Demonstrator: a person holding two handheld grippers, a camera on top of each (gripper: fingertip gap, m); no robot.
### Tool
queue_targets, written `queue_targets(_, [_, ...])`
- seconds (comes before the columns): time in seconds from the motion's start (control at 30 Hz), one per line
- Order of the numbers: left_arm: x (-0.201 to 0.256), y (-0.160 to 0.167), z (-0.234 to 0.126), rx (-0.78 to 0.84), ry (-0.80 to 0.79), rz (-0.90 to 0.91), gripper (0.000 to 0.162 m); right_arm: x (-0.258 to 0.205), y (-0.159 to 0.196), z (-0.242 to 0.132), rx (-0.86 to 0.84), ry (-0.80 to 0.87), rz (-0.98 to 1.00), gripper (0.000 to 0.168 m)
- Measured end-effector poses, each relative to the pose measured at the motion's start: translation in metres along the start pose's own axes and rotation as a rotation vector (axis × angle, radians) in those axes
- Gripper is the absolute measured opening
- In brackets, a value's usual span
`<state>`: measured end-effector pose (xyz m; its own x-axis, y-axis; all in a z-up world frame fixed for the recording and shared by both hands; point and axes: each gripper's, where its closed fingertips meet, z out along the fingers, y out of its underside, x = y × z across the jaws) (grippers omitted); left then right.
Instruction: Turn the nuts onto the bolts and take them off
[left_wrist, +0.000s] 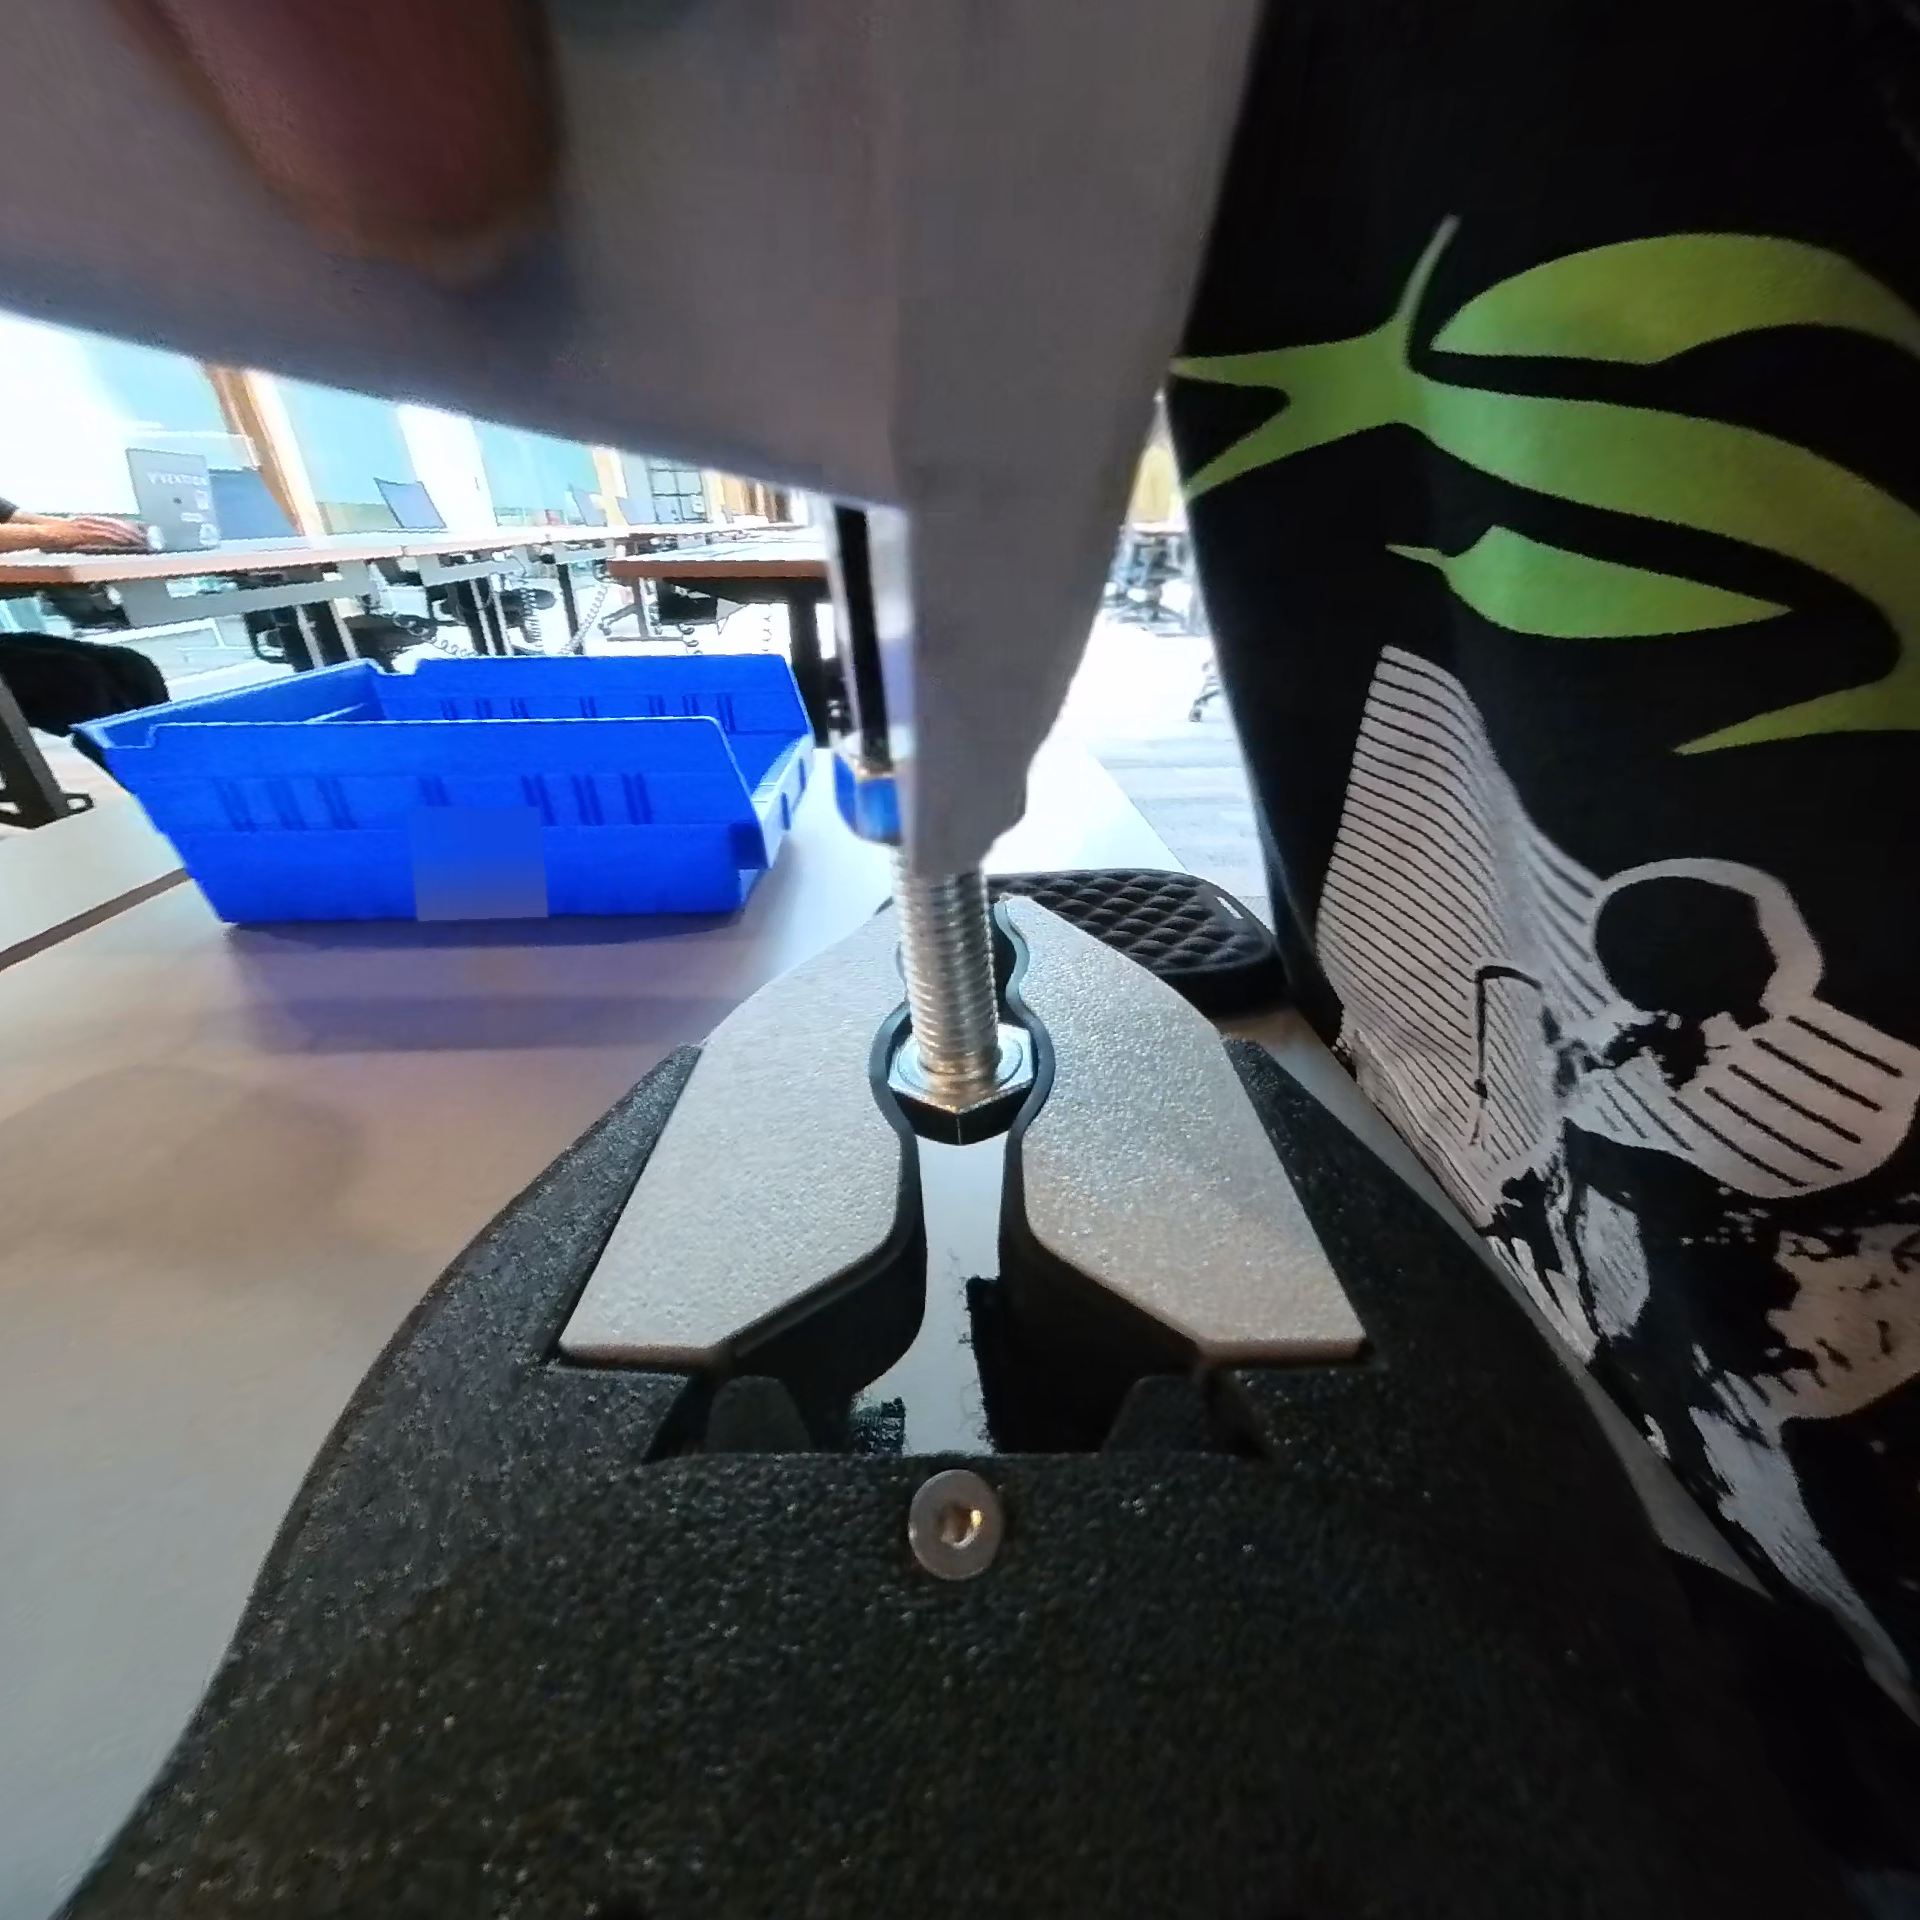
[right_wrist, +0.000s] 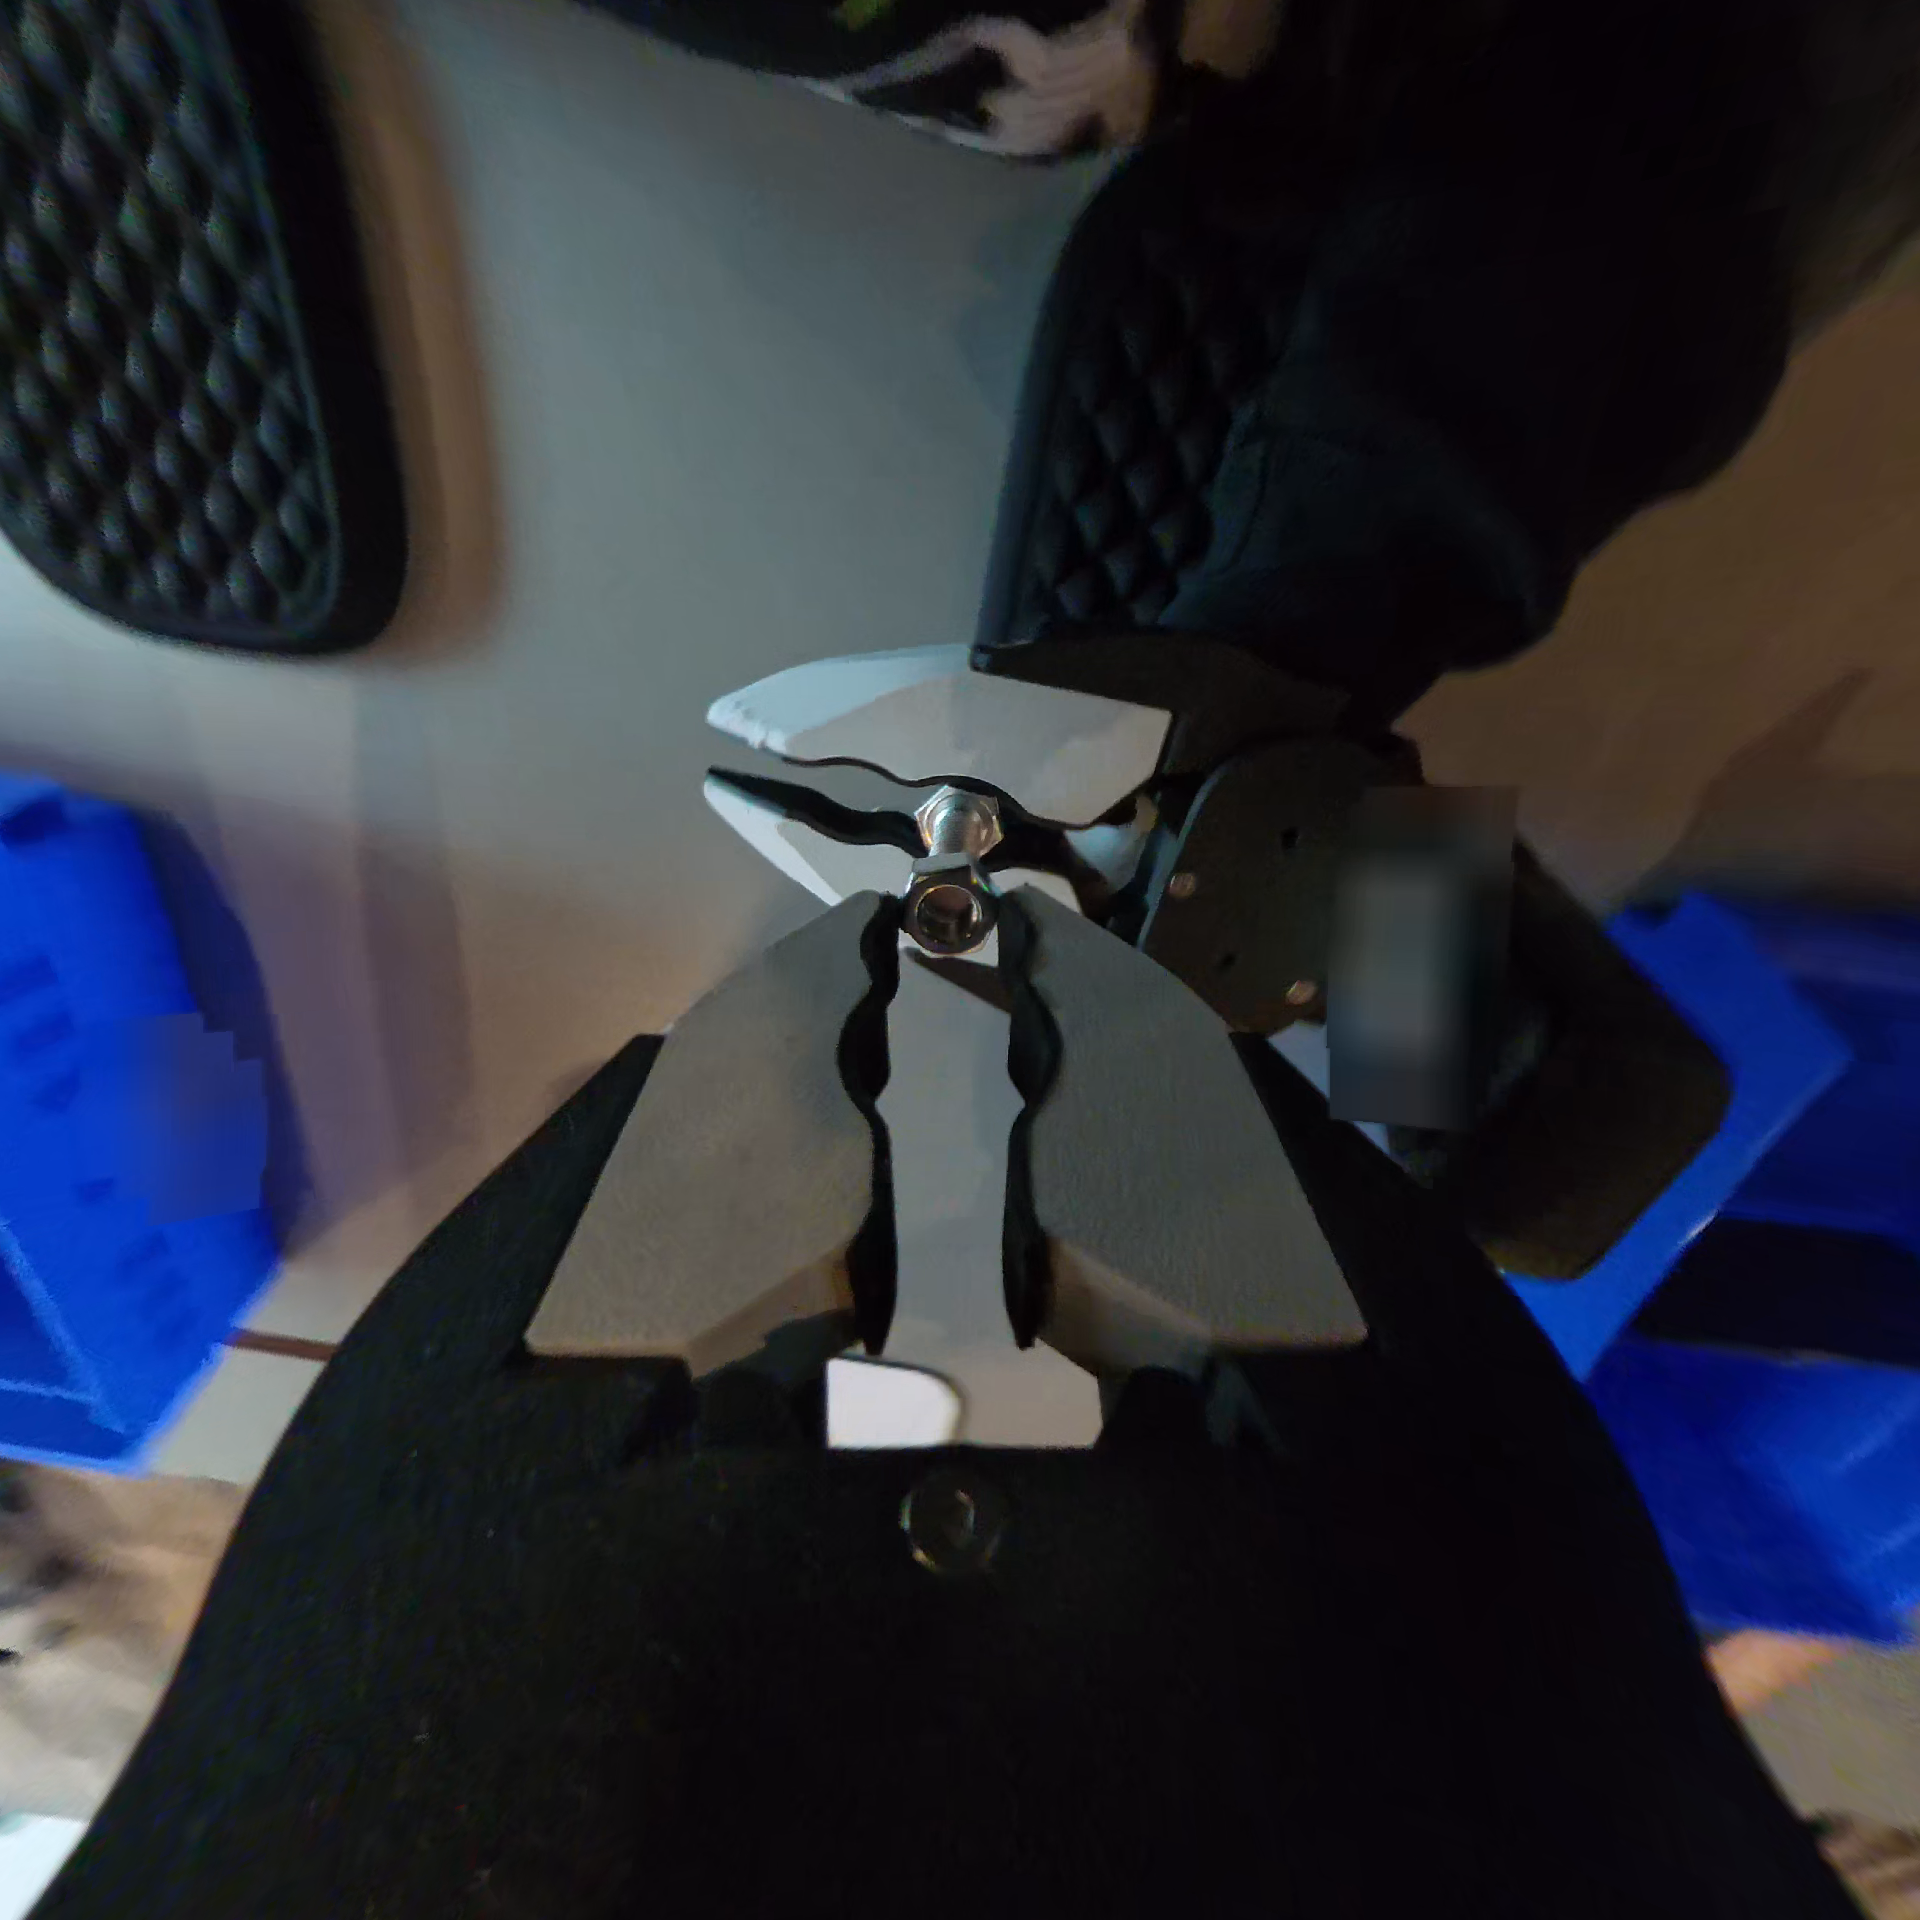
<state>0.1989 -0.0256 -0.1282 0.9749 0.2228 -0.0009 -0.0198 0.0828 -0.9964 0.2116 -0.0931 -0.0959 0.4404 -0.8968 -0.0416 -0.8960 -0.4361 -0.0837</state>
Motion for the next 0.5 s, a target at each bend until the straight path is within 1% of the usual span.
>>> queue_targets(0.27, [-0.0052,-0.0004,-0.0007,-0.001,-0.049,0.005,0.01,-0.0039,0.0022,0.0004,-0.001,0.039,0.493,0.018])
queue_targets(0.5, [-0.0107,-0.0014,-0.0029,0.003,-0.097,0.005,0.01,-0.0069,0.0073,0.0002,0.005,0.056,1.057,0.018])
